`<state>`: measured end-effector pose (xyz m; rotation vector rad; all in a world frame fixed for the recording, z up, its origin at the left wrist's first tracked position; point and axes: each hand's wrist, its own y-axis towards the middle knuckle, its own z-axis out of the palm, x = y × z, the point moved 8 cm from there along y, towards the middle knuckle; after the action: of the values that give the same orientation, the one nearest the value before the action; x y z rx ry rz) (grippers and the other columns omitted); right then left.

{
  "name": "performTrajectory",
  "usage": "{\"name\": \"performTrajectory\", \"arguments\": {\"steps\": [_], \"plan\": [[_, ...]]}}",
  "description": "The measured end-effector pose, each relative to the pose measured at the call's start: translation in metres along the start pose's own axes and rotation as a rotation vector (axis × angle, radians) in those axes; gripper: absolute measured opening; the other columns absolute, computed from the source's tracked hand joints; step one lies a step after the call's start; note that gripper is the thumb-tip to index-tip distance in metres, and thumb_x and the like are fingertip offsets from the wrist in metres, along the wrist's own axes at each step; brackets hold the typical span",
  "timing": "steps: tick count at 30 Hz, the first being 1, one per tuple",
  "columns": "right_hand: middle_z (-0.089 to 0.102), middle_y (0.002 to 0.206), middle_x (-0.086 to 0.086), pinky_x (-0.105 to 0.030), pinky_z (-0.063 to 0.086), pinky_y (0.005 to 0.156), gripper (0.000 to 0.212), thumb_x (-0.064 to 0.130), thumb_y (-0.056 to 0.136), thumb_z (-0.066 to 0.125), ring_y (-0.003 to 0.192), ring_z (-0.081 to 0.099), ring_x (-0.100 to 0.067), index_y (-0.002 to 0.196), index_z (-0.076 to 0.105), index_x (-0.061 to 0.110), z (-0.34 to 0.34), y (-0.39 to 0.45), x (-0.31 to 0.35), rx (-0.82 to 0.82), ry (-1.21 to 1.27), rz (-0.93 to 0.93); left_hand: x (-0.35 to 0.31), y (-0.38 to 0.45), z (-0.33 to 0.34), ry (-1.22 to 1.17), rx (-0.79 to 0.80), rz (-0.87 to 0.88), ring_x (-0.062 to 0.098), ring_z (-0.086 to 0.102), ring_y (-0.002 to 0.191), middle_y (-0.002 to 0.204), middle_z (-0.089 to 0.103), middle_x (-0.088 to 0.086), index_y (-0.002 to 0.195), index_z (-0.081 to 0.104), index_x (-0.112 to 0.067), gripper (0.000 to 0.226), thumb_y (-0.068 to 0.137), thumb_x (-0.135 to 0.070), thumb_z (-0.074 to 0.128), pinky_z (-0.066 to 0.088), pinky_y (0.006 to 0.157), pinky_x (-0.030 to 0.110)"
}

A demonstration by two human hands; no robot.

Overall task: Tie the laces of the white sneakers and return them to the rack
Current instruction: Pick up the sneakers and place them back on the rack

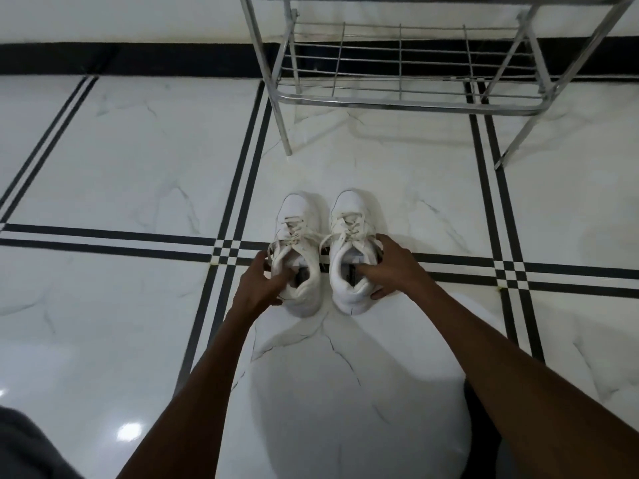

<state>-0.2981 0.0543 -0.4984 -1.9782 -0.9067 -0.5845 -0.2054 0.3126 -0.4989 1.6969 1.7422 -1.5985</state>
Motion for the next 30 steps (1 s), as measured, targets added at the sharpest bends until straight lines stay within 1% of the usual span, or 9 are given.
{"name": "performTrajectory", "arguments": {"steps": [2,8,10,14,18,21,24,26,30], "plan": [[0.070,0.117,-0.004,-0.025,0.049,0.067,0.059,0.034,0.079,0.071,0.099,0.066,-0.021,0.133,0.052,0.023,0.000,0.001,0.003,-0.034,-0.019,-0.021,-0.003,0.000,0.002,-0.020,-0.023,-0.002,0.030,0.072,0.098,0.118,0.065,0.008,0.132,0.056,-0.023,0.056,0.080,-0.032,0.076,0.066,0.068,0.049],[0.075,0.101,-0.006,-0.028,0.048,0.074,0.043,0.029,0.082,0.067,0.093,0.070,-0.027,0.123,0.059,0.021,-0.002,0.005,0.005,-0.114,-0.054,-0.096,-0.016,0.004,0.009,0.041,-0.100,0.039,0.029,0.073,0.091,0.102,0.070,0.005,0.118,0.066,-0.022,0.049,0.072,-0.038,0.072,0.065,0.062,0.052],[0.075,0.104,-0.007,-0.028,0.048,0.076,0.047,0.029,0.083,0.066,0.097,0.070,-0.029,0.129,0.058,0.022,-0.007,0.008,0.005,-0.129,-0.051,-0.110,-0.017,0.006,0.012,0.077,-0.124,0.057,0.028,0.073,0.089,0.097,0.072,0.002,0.114,0.067,-0.024,0.048,0.071,-0.044,0.070,0.065,0.065,0.054],[0.070,0.125,-0.013,-0.019,0.043,0.083,0.067,0.022,0.087,0.067,0.113,0.066,-0.029,0.149,0.043,0.017,-0.020,0.005,0.012,-0.159,-0.030,-0.142,-0.026,0.002,0.016,0.107,-0.152,0.069,0.024,0.074,0.082,0.090,0.072,-0.007,0.109,0.066,-0.031,0.046,0.069,-0.052,0.062,0.063,0.073,0.058],[0.074,0.114,-0.010,-0.010,0.040,0.072,0.069,0.021,0.086,0.072,0.099,0.070,-0.022,0.149,0.044,0.017,-0.034,-0.018,0.029,-0.142,-0.006,-0.149,-0.050,-0.028,0.008,0.075,-0.186,0.051,0.020,0.075,0.075,0.090,0.074,-0.009,0.114,0.065,-0.034,0.052,0.070,-0.060,0.061,0.062,0.071,0.057],[0.074,0.112,-0.005,-0.017,0.046,0.078,0.067,0.022,0.086,0.072,0.099,0.069,-0.019,0.147,0.047,0.017,-0.049,-0.046,0.047,-0.094,0.012,-0.156,-0.073,-0.061,-0.002,0.109,-0.185,0.018,0.019,0.075,0.074,0.094,0.075,-0.007,0.128,0.062,-0.031,0.067,0.072,-0.066,0.059,0.062,0.072,0.055],[0.074,0.106,-0.004,-0.024,0.052,0.077,0.058,0.016,0.085,0.072,0.096,0.070,-0.018,0.140,0.054,0.015,-0.077,-0.080,0.072,-0.047,0.051,-0.145,-0.114,-0.102,-0.016,0.139,-0.189,-0.005,0.009,0.073,0.068,0.091,0.076,-0.007,0.126,0.064,-0.031,0.051,0.080,-0.052,0.064,0.063,0.070,0.051],[0.075,0.101,-0.005,-0.035,0.060,0.076,0.059,0.017,0.082,0.072,0.090,0.073,-0.020,0.138,0.055,0.015,-0.099,-0.106,0.093,-0.039,0.069,-0.148,-0.146,-0.129,-0.026,0.140,-0.180,-0.028,0.004,0.071,0.066,0.094,0.076,-0.006,0.120,0.066,-0.030,0.036,0.085,-0.040,0.069,0.063,0.070,0.049],[0.076,0.101,-0.005,-0.042,0.061,0.075,0.075,0.029,0.079,0.070,0.088,0.073,-0.020,0.149,0.045,0.021,-0.151,-0.158,0.140,-0.043,0.075,-0.126,-0.218,-0.181,-0.051,0.138,-0.177,-0.062,0.007,0.072,0.078,0.094,0.072,-0.015,0.113,0.063,-0.037,0.033,0.081,-0.045,0.068,0.062,0.074,0.044]]}}
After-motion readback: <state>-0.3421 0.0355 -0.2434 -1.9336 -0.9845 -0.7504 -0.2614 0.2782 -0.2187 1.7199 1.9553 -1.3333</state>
